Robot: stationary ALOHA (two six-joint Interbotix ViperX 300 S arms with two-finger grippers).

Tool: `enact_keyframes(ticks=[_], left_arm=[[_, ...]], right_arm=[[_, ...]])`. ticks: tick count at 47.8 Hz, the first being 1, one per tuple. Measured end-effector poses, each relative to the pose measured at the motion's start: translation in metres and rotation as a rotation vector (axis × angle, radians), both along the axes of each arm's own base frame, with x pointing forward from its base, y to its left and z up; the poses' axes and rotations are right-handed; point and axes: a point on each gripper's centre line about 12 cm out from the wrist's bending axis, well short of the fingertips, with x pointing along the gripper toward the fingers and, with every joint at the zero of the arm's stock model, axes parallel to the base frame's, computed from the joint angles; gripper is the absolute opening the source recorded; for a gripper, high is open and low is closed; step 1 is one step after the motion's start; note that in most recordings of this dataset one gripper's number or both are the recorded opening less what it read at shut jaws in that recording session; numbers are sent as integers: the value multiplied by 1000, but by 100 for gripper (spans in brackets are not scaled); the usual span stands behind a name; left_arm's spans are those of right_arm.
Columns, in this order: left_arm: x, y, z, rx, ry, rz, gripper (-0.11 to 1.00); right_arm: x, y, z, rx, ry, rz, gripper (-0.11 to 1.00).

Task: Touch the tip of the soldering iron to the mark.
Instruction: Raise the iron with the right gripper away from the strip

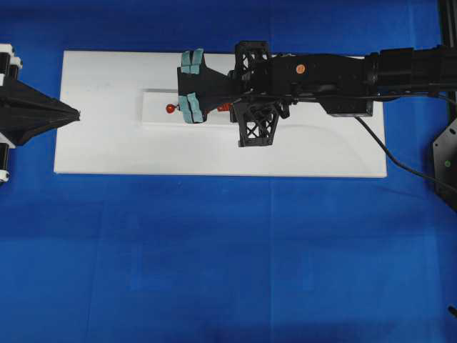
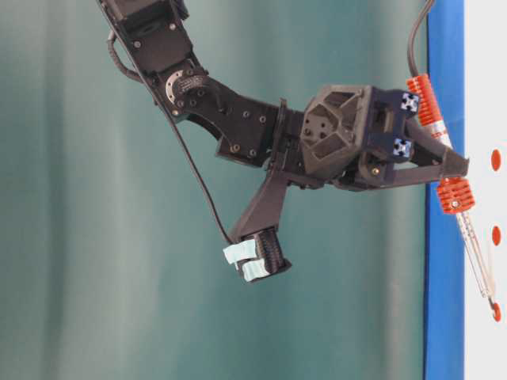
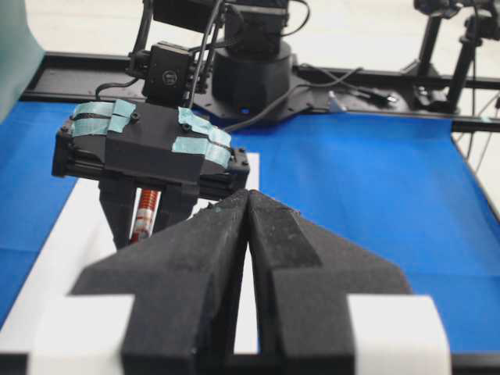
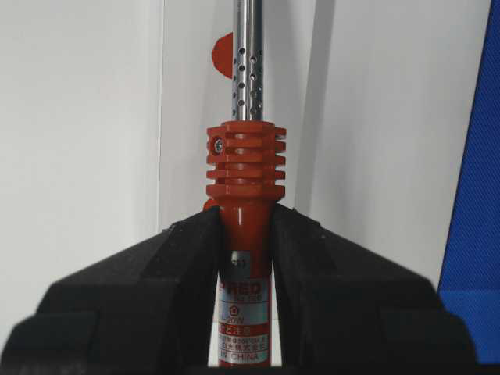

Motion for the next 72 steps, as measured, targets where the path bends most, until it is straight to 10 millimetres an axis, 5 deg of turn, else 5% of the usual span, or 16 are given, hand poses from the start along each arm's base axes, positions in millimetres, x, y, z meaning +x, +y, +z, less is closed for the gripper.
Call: enact_keyframes(ticks=[16, 34, 41, 58, 72], left_arm=[[0, 0, 0, 1, 0, 0, 0], [-1, 0, 1, 0, -5, 0, 0], [-2, 0, 2, 0, -11, 0, 0], [-3, 0, 1, 5, 3, 0, 0], [-3, 0, 1, 3, 6, 0, 0]], right_arm=[[0, -2, 13, -7, -20, 0, 6], [-27, -1, 109, -48, -140, -1, 6], [-38, 0, 130, -55, -171, -5, 6], [-43, 1, 128, -52, -143, -9, 6], [-78, 5, 119, -41, -95, -24, 6]])
